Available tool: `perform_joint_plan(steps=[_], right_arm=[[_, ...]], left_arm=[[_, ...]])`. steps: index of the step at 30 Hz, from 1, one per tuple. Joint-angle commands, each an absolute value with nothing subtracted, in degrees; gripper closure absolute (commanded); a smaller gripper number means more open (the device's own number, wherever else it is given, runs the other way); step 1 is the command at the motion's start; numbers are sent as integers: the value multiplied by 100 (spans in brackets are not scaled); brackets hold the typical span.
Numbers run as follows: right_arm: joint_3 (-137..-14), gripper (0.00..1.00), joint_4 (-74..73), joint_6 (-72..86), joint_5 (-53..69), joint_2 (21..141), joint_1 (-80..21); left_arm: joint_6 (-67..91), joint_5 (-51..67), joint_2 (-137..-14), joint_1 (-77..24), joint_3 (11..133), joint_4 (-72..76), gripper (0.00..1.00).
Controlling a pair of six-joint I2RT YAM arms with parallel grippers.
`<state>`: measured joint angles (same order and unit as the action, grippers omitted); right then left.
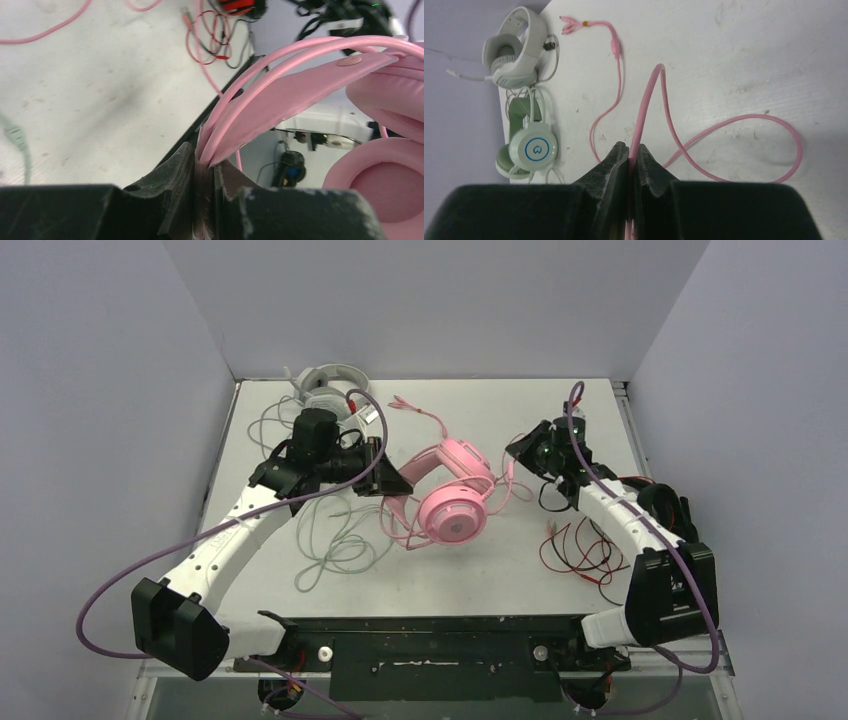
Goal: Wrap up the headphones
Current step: Wrap the headphones cable around the headphones.
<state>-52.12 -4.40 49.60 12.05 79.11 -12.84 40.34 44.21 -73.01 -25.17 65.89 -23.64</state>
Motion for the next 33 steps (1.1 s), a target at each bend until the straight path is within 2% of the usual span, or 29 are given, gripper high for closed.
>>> perform_joint_plan(steps=[1, 14, 22, 27, 33], right_arm=[[-5802, 100, -363, 4615, 1531, 8149, -878], [-7175, 100, -618, 4384, 1868, 8748, -294], [-7646, 100, -772, 4274, 1969, 8820, -286], [-7870, 100, -883, 4202, 2034, 8798, -265], [-8197, 100, -1031, 4166, 2149, 8793, -247]], left_arm=[[3037, 3778, -7152, -2597, 6814, -3018, 100], [1033, 2063, -6733, -3682, 6066, -2810, 100], [678, 2121, -6804, -3988, 5652, -2418, 100], [467, 1481, -7035, -4130, 5617, -2576, 100], [337, 146, -7432, -4425, 5691, -2743, 100]])
